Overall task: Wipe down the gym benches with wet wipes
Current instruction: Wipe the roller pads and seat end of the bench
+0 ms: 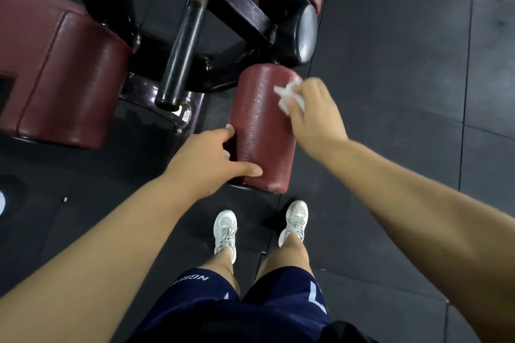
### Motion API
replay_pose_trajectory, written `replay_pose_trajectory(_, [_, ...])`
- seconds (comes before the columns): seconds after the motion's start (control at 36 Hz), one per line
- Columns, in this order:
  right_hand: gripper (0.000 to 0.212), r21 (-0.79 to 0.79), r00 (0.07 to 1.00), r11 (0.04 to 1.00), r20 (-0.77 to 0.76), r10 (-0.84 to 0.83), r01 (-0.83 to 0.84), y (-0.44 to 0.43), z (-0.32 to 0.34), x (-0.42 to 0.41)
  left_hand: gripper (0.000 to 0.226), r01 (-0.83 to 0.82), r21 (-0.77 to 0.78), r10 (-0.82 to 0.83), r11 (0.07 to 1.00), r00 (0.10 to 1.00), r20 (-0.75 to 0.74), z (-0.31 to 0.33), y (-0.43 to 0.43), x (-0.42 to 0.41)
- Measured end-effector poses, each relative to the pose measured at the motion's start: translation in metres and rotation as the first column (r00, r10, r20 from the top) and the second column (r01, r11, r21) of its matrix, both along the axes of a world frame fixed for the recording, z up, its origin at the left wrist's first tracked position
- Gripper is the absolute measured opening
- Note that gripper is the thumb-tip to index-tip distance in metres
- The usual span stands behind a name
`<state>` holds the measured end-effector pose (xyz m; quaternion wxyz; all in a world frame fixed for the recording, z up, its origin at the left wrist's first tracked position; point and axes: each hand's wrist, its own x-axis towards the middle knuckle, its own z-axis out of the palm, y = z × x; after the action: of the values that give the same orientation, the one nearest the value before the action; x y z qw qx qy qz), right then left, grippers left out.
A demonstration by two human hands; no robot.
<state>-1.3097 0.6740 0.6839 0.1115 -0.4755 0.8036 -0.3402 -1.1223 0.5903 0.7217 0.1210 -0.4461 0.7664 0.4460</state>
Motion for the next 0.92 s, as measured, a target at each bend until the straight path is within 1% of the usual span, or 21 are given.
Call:
replay_pose_trajectory(0.06, [0.009,-0.054,0.982,0.983,-0.087,0.168,-0.173,0.026,-0.002,0.022,0.110,-0.049,0.149,0.058,0.988,0.997,-0.057,-0.005,-0.010,0.006])
replay_pose_trajectory(0.08, [0.010,-0.068,0.955,0.960,-0.141,0.262,-0.273,0.040,-0.005,0.033,0.115,-0.060,0.207,0.077,0.977,0.994,-0.075,-0.008,-0.015,0.009])
replay_pose_trajectory(0.11, [0.010,-0.073,0.924,0.931,-0.176,0.340,-0.357,0.050,-0.008,0.041,0.115,-0.057,0.253,0.081,0.966,0.993,-0.087,-0.010,-0.018,0.012])
replay_pose_trajectory(0.19, [0.011,-0.061,0.861,0.874,-0.219,0.460,-0.482,0.060,-0.012,0.044,0.092,-0.027,0.319,0.070,0.947,0.990,-0.125,-0.014,-0.025,0.016])
replay_pose_trajectory(0.25, [0.011,-0.034,0.817,0.844,-0.274,0.507,-0.535,0.050,-0.011,0.035,0.080,-0.001,0.290,0.035,0.957,0.993,-0.112,-0.010,-0.027,0.013])
replay_pose_trajectory(0.28, [0.010,-0.014,0.808,0.842,-0.291,0.512,-0.539,0.042,-0.010,0.029,0.076,0.015,0.258,0.010,0.966,0.995,-0.096,-0.006,-0.027,0.011])
replay_pose_trajectory(0.31, [0.010,0.009,0.819,0.859,-0.298,0.491,-0.512,0.032,-0.007,0.024,0.073,0.026,0.219,-0.008,0.975,0.996,-0.083,-0.002,-0.026,0.010])
replay_pose_trajectory(0.33, [0.013,0.032,0.854,0.895,-0.284,0.435,-0.445,0.021,-0.005,0.018,0.073,0.034,0.177,-0.020,0.984,0.997,-0.077,0.002,-0.024,0.008])
replay_pose_trajectory(0.39, [0.022,0.078,0.956,0.973,-0.184,0.229,-0.218,-0.005,0.004,0.007,0.084,0.049,0.091,-0.043,0.995,0.996,-0.072,0.006,-0.016,0.006])
replay_pose_trajectory(0.44, [0.023,0.096,0.995,0.995,-0.098,0.019,-0.010,-0.025,0.006,-0.008,0.098,0.045,0.034,-0.043,0.998,0.997,-0.061,0.004,-0.009,0.005])
replay_pose_trajectory(0.5, [0.020,0.102,0.994,0.989,-0.020,-0.106,0.107,-0.037,0.009,-0.019,0.105,0.001,0.066,0.002,0.998,0.998,-0.059,-0.002,-0.007,0.006])
replay_pose_trajectory(0.56, [0.010,0.106,0.984,0.981,0.059,-0.167,0.160,-0.040,0.010,-0.021,0.107,-0.025,0.129,0.035,0.991,0.996,-0.079,-0.007,-0.011,0.008])
replay_pose_trajectory(0.61, [0.005,0.094,0.981,0.983,0.094,-0.167,0.159,-0.035,0.008,-0.014,0.103,-0.043,0.206,0.067,0.978,0.992,-0.111,-0.011,-0.016,0.011])
replay_pose_trajectory(0.64, [0.004,0.066,0.987,0.989,0.089,-0.137,0.132,-0.030,0.008,-0.007,0.098,-0.056,0.244,0.087,0.968,0.989,-0.121,-0.013,-0.018,0.013])
replay_pose_trajectory(0.72, [0.011,0.030,1.000,0.999,0.025,0.015,-0.016,0.001,0.005,0.023,0.078,-0.078,0.345,0.134,0.935,0.981,-0.141,-0.018,-0.023,0.016])
replay_pose_trajectory(0.75, [0.012,0.008,0.997,0.997,-0.008,0.080,-0.079,0.015,0.005,0.036,0.079,-0.085,0.368,0.147,0.926,0.979,-0.143,-0.018,-0.025,0.018])
replay_pose_trajectory(0.78, [0.010,-0.014,0.988,0.989,-0.031,0.149,-0.150,0.028,0.005,0.047,0.084,-0.081,0.375,0.143,0.924,0.980,-0.140,-0.019,-0.026,0.018])
replay_pose_trajectory(0.81, [0.009,-0.029,0.974,0.975,-0.055,0.218,-0.220,0.041,0.004,0.057,0.089,-0.062,0.357,0.117,0.932,0.984,-0.134,-0.018,-0.027,0.018])
replay_pose_trajectory(0.83, [0.009,-0.038,0.960,0.962,-0.076,0.269,-0.272,0.052,0.000,0.062,0.089,-0.034,0.311,0.073,0.950,0.990,-0.117,-0.015,-0.027,0.018])
replay_pose_trajectory(0.89, [0.009,-0.036,0.938,0.941,-0.104,0.331,-0.336,0.062,-0.005,0.062,0.078,0.036,0.177,-0.019,0.983,0.995,-0.097,-0.008,-0.025,0.017])
replay_pose_trajectory(0.92, [0.009,-0.028,0.927,0.933,-0.131,0.351,-0.358,0.061,-0.003,0.060,0.077,0.061,0.105,-0.052,0.993,0.995,-0.087,-0.003,-0.021,0.015])
